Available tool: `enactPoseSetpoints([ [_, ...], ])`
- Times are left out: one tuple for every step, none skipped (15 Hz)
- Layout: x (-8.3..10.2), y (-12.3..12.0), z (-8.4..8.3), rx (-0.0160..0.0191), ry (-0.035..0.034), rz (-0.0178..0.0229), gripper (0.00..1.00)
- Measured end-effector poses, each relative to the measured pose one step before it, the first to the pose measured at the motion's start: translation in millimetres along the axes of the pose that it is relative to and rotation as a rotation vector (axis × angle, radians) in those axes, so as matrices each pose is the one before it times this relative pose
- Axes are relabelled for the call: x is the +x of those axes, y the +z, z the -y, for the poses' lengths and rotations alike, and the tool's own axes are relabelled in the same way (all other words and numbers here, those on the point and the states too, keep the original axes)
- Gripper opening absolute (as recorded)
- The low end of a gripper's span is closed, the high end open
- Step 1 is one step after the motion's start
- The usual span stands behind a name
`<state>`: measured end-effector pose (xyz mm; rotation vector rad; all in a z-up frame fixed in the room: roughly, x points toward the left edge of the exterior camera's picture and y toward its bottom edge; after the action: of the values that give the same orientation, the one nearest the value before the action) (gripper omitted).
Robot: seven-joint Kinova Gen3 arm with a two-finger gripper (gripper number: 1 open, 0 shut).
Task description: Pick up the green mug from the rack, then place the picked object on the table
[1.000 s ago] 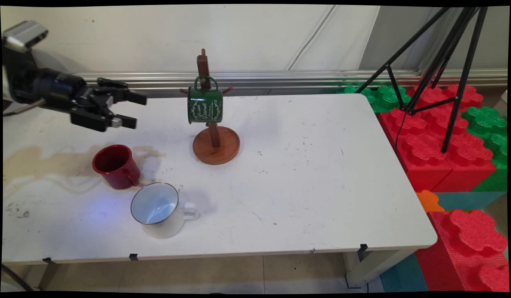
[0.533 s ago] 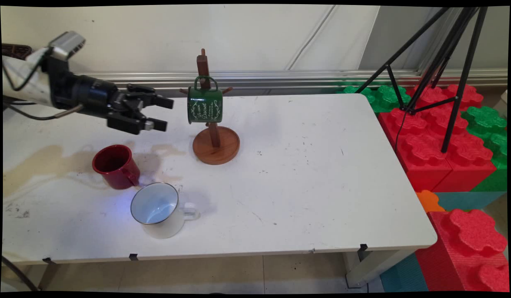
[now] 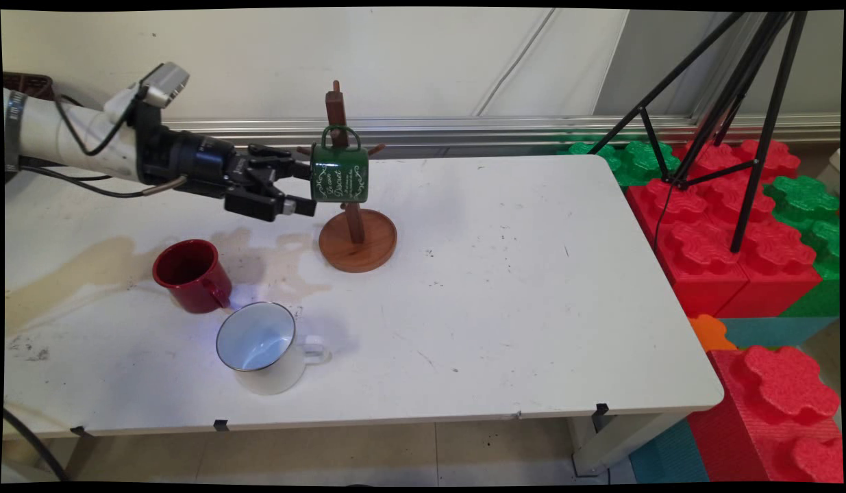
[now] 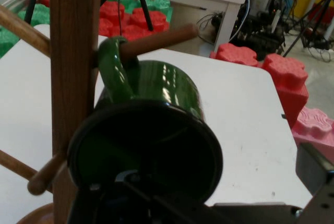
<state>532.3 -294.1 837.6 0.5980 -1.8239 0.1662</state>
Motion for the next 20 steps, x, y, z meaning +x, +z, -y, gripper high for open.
enactPoseSetpoints([
  [0.26,4.24,1.51,0.00211,-0.00549,-0.00435,1.00],
  [0.13,3.85,1.47,0.00229,-0.00557,-0.00400,1.00],
  [-0.06,2.95,1.20,0.00185,-0.00444,-0.00273,1.00],
  [-0.16,3.09,1.31,0.00166,-0.00507,-0.00258,1.00],
  [-0.39,2.45,1.25,0.00201,-0.00529,-0.00217,1.00],
  [-0.35,1.67,0.93,0.00159,-0.00378,-0.00151,1.00],
  [-0.49,1.64,0.90,0.00134,-0.00357,-0.00137,1.00],
  [-0.57,1.43,0.82,0.00076,-0.00317,-0.00088,1.00],
  [-0.26,0.88,0.51,0.00068,-0.00247,-0.00225,1.00],
  [-0.21,0.38,0.24,0.00076,-0.00151,-0.00180,1.00],
  [0.00,0.77,0.40,-0.00001,-0.00197,-0.00308,0.00],
  [0.02,0.44,0.14,-0.00031,-0.00131,-0.00209,0.00],
  [0.09,0.72,0.10,-0.00110,-0.00114,-0.00382,0.00],
  [0.08,0.52,-0.03,-0.00155,-0.00151,-0.00337,0.00],
  [-0.10,0.45,-0.18,-0.00210,-0.00191,-0.00283,0.00],
  [-0.15,0.38,-0.28,-0.00273,-0.00193,-0.00175,0.00],
  [-0.17,0.19,-0.32,-0.00237,-0.00154,-0.00065,0.00],
  [-0.14,0.33,-0.48,-0.00369,-0.00219,-0.00095,0.00],
  [-0.07,0.17,-0.37,-0.00255,-0.00153,-0.00078,0.00],
  [-0.03,0.25,-0.68,-0.00398,-0.00201,-0.00115,0.00],
])
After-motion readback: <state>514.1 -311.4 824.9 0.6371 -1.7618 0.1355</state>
